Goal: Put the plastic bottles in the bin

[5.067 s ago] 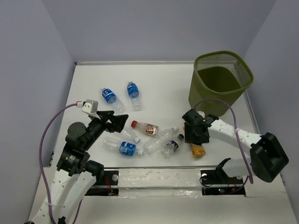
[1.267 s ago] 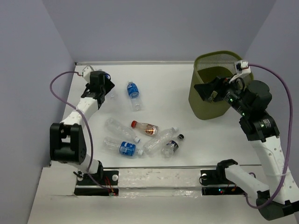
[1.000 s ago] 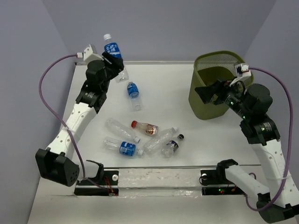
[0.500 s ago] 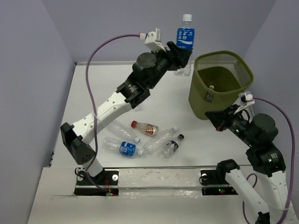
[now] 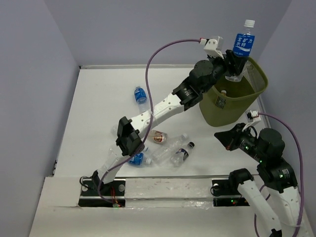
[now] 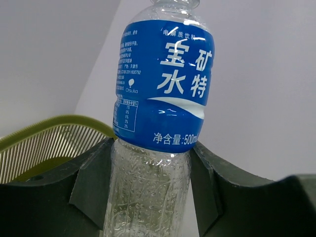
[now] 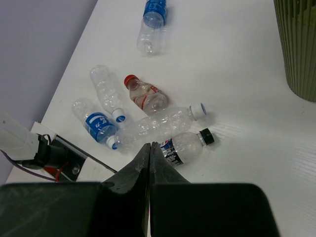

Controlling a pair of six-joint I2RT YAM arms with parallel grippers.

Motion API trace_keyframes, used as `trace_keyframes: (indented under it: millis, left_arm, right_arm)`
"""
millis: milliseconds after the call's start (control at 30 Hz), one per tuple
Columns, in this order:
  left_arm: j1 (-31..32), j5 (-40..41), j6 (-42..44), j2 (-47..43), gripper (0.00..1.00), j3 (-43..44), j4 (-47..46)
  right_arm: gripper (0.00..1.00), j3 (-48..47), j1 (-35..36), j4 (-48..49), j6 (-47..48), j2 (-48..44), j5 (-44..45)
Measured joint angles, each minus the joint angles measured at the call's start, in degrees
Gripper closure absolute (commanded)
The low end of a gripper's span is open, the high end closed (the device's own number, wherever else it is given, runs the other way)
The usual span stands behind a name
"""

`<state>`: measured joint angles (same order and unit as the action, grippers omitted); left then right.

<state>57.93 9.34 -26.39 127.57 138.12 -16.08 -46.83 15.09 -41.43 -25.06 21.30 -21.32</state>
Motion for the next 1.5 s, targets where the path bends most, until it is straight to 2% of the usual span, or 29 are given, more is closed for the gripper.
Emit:
trace_keyframes:
  millis: [67,100,167,400,600,633,700,767,800,867,933,1000,1033,1133,1200,1267,1367,1500]
  left_arm:
    - [0.11,0.13,0.13,2.1,0.22,0.5,-0.55]
    - [0.09,0.17,0.09,2.89,0.11,0.57,-0.66]
    - [0.09,0.37,0.42,4.55,0.01,0.74,-0.87]
    - [-0.96,-0.22,0.46,6.58,0.01,2.23,-0.87]
    - [-2.6,-2.97,2.25,4.42,0.01,3.34,1.2]
    - [-2.86,-3.26,3.1,3.08,0.01,2.95,2.47]
    - [-3.34,-3.37,5.07,-1.9,0.01,-1.11,4.9]
    - [-3.69,-2.8,7.63,-10.23,0.01,-9.07,7.19]
    - [-3.96,-2.01,9.11,-16.28,0.01,-14.01,8.66]
    - [-4.15,-0.04,11.43,-28.24,0.01,-23.8,10.54]
    - [-4.22,2.69,12.87,-41.07,0.01,-33.83,10.95]
    - [-4.42,6.14,13.07,-54.12,0.01,-44.48,10.73]
    - [-4.44,8.76,12.94,-61.51,0.01,-50.01,11.65]
    - [-5.49,16.28,9.62,-76.46,0.01,-61.86,12.61]
    - [-6.23,20.24,6.21,-83.36,0.01,-69.55,14.93]
    - [-6.54,23.21,2.36,-86.79,0.01,-76.56,19.61]
    - [-6.67,25.86,-5.22,-89.48,0.01,-85.85,29.14]
    - [-6.67,27.15,-15.34,-92.52,0.01,-93.79,39.82]
  right_arm:
    - [1.0,-0.15,0.0,-0.57,0.11,0.0,-0.07]
    - [1.0,-0.42,0.0,-1.03,0.22,0.07,-0.07]
    - [1.0,-1.05,0.0,-1.46,0.5,0.13,-0.15]
    - [1.0,-2.99,0.0,-1.6,1.46,1.05,-0.79]
    - [1.0,-3.76,0.0,-1.33,1.77,2.45,-0.81]
    - [0.98,-3.82,0.0,-1.18,1.86,2.95,-0.9]
    - [0.87,-4.02,0.0,-0.26,1.97,4.48,-1.4]
    - [0.76,-4.02,0.0,1.25,2.14,7.19,-2.21]
    - [0.66,-4.02,0.0,1.97,2.21,8.28,-2.58]
    - [0.57,-4.02,0.0,4.52,1.86,11.96,-4.09]
    - [0.44,-3.87,0.85,7.82,1.62,15.67,-5.42]
    - [0.32,-3.8,3.78,11.1,1.14,19.63,-4.94]
    - [0.29,-3.8,5.97,12.46,0.85,20.96,-3.91]
    - [0.17,-4.5,18.64,15.5,0.98,28.83,2.45]
    - [0.11,-6.54,25.31,16.87,1.05,34.95,6.38]
    - [0.07,-9.38,29.0,18.78,1.18,41.77,9.57]
    - [0.0,-15.52,31.19,21.16,1.7,53.2,14.51]
    - [0.0,-26.25,32.06,22.56,2.67,68.48,20.41]
